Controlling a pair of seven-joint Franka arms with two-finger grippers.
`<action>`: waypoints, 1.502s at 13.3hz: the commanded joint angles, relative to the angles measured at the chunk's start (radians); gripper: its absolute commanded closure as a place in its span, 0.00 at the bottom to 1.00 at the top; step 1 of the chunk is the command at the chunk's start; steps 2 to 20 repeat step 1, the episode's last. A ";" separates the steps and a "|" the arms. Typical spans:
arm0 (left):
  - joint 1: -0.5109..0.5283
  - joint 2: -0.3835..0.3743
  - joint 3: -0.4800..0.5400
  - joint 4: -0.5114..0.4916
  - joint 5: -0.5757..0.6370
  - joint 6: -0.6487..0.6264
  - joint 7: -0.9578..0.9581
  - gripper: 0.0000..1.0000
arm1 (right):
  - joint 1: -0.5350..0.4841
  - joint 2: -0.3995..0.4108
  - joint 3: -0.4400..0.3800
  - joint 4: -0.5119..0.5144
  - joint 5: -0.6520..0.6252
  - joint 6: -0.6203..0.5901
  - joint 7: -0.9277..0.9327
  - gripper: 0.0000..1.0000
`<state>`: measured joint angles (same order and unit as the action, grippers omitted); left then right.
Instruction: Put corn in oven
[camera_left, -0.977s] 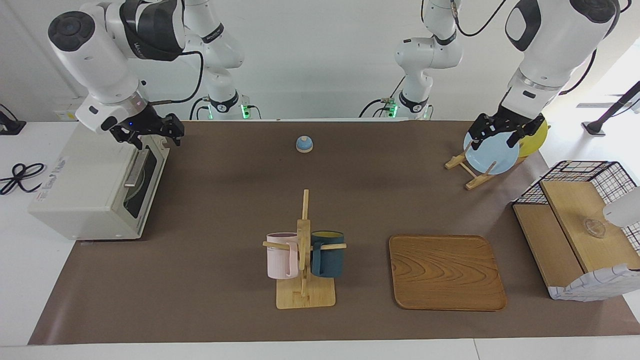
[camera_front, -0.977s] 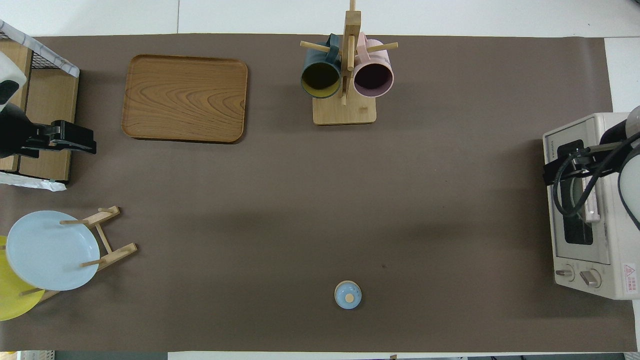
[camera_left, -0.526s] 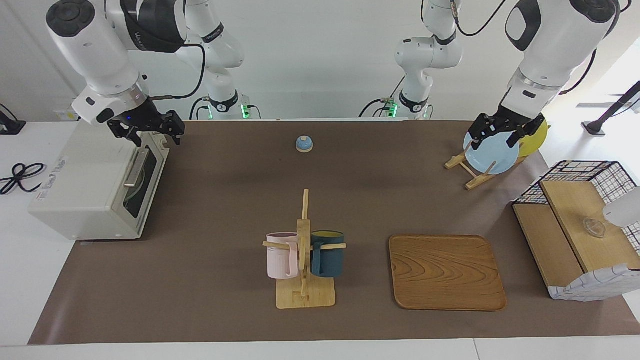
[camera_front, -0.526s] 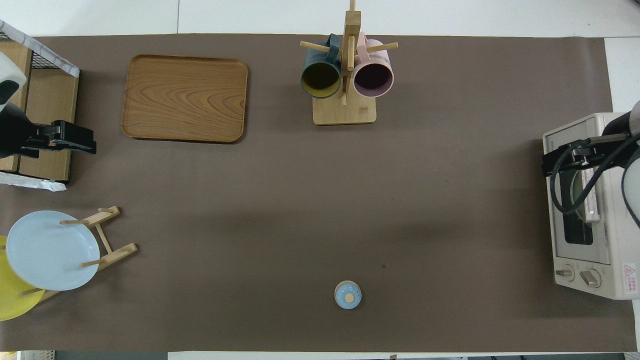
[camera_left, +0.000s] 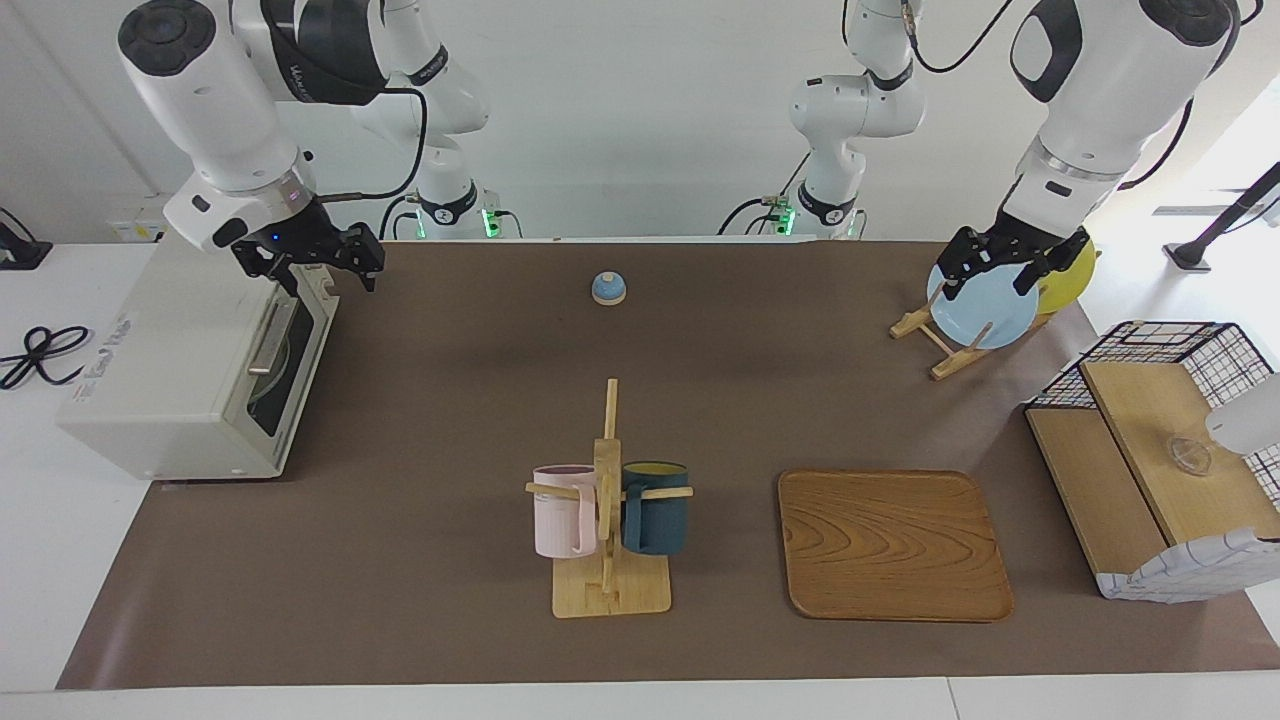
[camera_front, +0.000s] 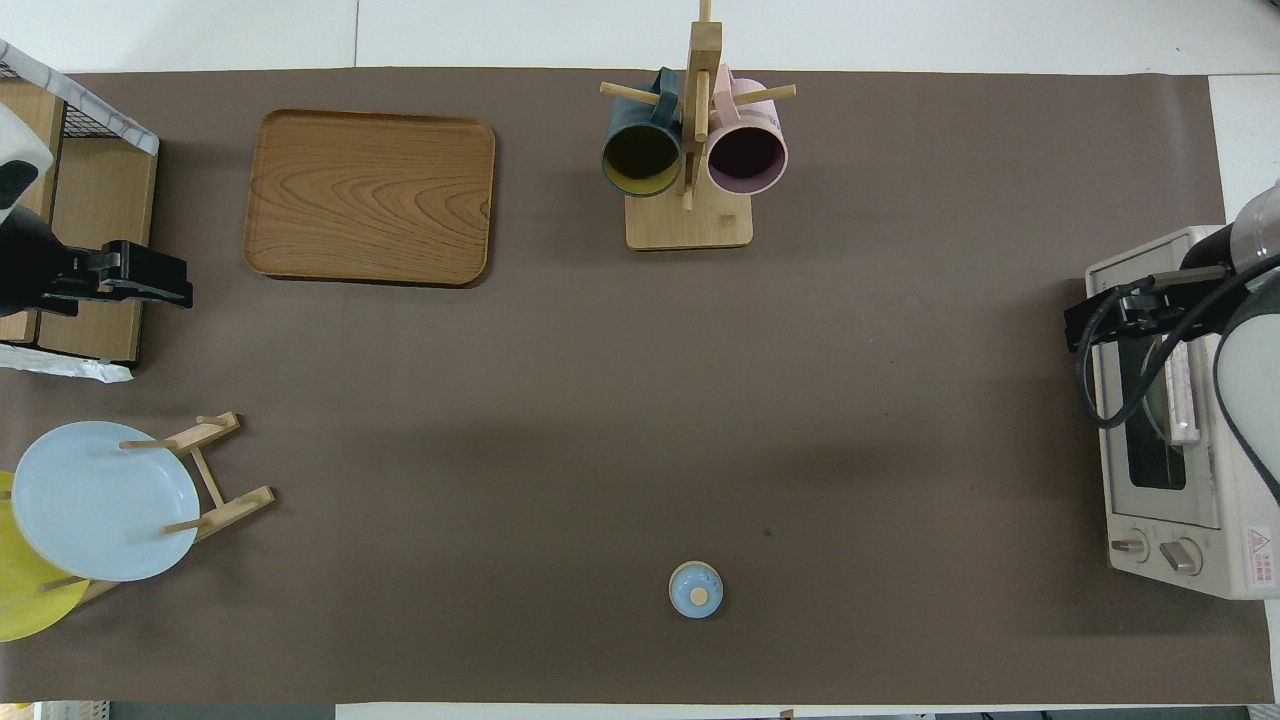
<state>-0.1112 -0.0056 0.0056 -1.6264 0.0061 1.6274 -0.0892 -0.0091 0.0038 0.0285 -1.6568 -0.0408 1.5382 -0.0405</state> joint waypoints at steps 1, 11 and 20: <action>0.005 -0.008 -0.003 -0.009 0.014 0.000 0.006 0.00 | 0.009 0.012 -0.015 0.017 0.026 0.002 0.013 0.00; 0.005 -0.008 -0.003 -0.009 0.014 0.000 0.006 0.00 | 0.009 0.012 -0.015 0.017 0.026 0.002 0.013 0.00; 0.005 -0.008 -0.003 -0.009 0.014 0.000 0.006 0.00 | 0.009 0.012 -0.015 0.017 0.026 0.002 0.013 0.00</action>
